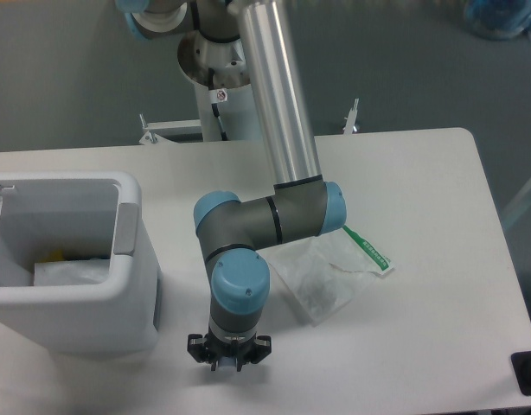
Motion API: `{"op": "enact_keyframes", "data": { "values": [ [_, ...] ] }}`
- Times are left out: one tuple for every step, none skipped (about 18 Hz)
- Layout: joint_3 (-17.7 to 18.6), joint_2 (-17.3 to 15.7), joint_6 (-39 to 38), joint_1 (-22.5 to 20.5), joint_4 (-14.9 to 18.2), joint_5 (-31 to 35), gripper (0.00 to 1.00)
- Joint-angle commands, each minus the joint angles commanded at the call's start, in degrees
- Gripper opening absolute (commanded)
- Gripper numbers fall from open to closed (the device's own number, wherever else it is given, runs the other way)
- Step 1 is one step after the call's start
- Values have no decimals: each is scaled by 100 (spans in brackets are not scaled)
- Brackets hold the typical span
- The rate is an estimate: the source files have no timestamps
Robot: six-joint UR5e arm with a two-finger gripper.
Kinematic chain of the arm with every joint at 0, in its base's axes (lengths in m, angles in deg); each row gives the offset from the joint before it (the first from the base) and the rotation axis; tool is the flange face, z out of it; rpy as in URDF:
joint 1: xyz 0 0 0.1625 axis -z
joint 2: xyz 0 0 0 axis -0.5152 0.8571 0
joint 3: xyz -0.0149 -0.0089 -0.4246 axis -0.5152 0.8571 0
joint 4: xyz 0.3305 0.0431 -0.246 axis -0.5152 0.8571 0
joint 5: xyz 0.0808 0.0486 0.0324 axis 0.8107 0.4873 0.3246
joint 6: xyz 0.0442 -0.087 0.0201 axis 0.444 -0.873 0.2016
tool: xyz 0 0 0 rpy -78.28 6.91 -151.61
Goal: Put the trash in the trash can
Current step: 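Close the gripper on the clear plastic bottle and lift it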
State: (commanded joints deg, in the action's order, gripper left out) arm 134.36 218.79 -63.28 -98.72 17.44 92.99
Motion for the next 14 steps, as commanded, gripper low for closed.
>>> {"op": "enact_keyframes", "data": {
  "values": [
    [-17, 0, 17, 0, 0, 0, 49],
    [-26, -9, 18, 0, 0, 0, 49],
    [-44, -17, 35, 0, 0, 0, 49],
    [-44, -9, 35, 0, 0, 0, 49],
    [-44, -9, 18, 0, 0, 0, 40],
    [-27, -17, 18, 0, 0, 0, 39],
    [-18, -18, 26, 0, 0, 0, 39],
    [-18, -18, 26, 0, 0, 9, 38],
    [0, -18, 26, 0, 0, 17, 37],
    [0, -18, 26, 0, 0, 9, 37],
    [0, -26, 26, 0, 0, 9, 37],
    [-9, -18, 26, 0, 0, 17, 37],
    [-18, -26, 35, 0, 0, 9, 37],
    [-26, -18, 35, 0, 0, 9, 37]
  ]
}}
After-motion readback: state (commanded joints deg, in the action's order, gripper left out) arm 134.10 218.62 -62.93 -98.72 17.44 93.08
